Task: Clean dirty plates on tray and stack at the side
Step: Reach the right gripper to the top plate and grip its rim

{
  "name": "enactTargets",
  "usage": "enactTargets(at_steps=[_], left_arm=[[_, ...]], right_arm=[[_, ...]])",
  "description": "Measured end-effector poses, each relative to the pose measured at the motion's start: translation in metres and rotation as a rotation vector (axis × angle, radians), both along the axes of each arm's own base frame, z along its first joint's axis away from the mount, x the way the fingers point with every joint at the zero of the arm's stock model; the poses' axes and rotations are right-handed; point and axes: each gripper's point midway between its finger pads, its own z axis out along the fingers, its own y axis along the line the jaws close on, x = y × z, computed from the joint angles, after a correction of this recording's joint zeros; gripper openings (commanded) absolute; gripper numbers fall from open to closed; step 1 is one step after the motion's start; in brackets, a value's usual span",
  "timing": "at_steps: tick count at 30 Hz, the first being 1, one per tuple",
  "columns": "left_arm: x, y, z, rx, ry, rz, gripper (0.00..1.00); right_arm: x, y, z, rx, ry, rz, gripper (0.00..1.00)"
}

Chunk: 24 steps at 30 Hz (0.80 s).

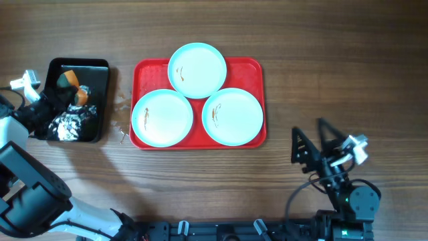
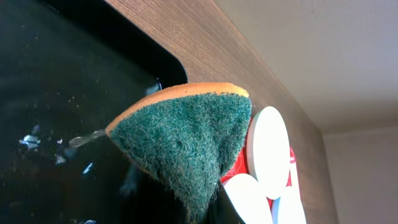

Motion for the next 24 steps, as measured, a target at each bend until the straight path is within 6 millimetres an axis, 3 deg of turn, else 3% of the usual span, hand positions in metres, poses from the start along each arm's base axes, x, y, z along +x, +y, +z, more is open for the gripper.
enactTargets(at_steps=[2,4,6,8,11,12,14,17,18,20,22,23,24], left_arm=[[0.0,0.0,0.0,0.001,0.0,0.0,0.04],[0.0,0.001,0.0,0.005,-0.002,0.0,0.04],[0.002,0.002,0.001,0.014,-0.011,0.0,0.04],[0.003,0.003,0.001,0.022,-0.016,0.001,0.04],[0.003,0.004,0.001,0.025,-0.02,0.001,0.04],[0.004,0.004,0.002,0.03,-0.022,0.002,0.04],[0.004,0.004,0.001,0.032,-0.022,0.001,0.04],[0.004,0.005,0.001,0.039,-0.022,0.004,0.04],[0.003,0.006,-0.001,0.042,-0.014,0.008,0.05],[0.003,0.007,-0.002,0.045,-0.008,0.011,0.04],[0.002,0.006,-0.003,0.041,0.002,0.013,0.05],[0.002,0.006,-0.003,0.043,0.003,0.014,0.06],[0.002,0.006,-0.004,0.043,0.008,0.015,0.06]], right_arm=[[-0.008,0.014,-0.001,0.319,0.185,0.133,1.0],[-0.023,0.02,0.047,0.37,0.025,0.224,1.0],[-0.037,0.026,0.08,0.382,-0.01,0.276,0.99],[-0.035,0.03,0.091,0.308,0.124,0.256,0.99],[-0.032,0.036,0.16,0.018,0.235,0.249,1.0],[-0.032,0.038,0.162,-0.074,0.375,0.271,1.0],[-0.013,0.043,0.185,-0.262,0.449,0.324,1.0],[0.016,0.084,0.171,-0.508,0.516,0.495,1.0],[0.025,0.127,0.147,-0.607,0.54,0.623,1.0],[0.043,0.195,0.095,-0.721,0.581,0.754,1.0],[0.065,0.254,0.05,-0.7,0.618,0.826,0.9],[0.072,0.278,0.03,-0.677,0.618,0.885,0.8],[0.08,0.298,0.01,-0.666,0.609,0.927,0.79]])
